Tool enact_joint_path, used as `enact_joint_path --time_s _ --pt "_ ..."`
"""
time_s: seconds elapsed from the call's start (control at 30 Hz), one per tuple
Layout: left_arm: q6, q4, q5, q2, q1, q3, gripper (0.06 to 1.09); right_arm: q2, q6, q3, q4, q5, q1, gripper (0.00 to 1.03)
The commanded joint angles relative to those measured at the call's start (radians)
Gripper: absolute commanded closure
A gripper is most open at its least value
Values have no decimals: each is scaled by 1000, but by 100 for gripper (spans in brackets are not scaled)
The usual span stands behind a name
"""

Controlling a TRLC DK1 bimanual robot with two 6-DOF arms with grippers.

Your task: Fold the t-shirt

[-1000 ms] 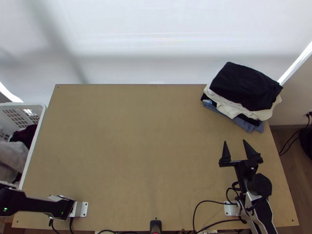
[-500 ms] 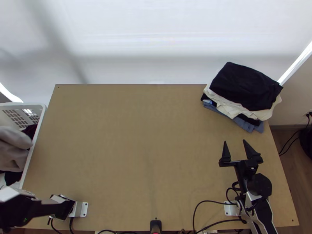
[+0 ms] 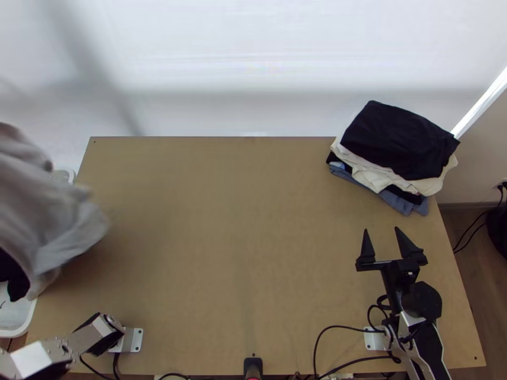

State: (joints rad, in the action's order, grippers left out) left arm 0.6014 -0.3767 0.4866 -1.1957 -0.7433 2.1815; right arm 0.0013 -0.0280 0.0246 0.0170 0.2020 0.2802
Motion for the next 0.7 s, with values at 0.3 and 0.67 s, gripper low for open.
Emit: enact_joint_path --time_s 0.3,0.67 --pt "93 -50 -16 35 328 -25 105 -4 -12 -20 17 8 -1 4" --pt "-265 16 -548 13 984 -249 105 -4 -12 -20 17 8 -1 4"
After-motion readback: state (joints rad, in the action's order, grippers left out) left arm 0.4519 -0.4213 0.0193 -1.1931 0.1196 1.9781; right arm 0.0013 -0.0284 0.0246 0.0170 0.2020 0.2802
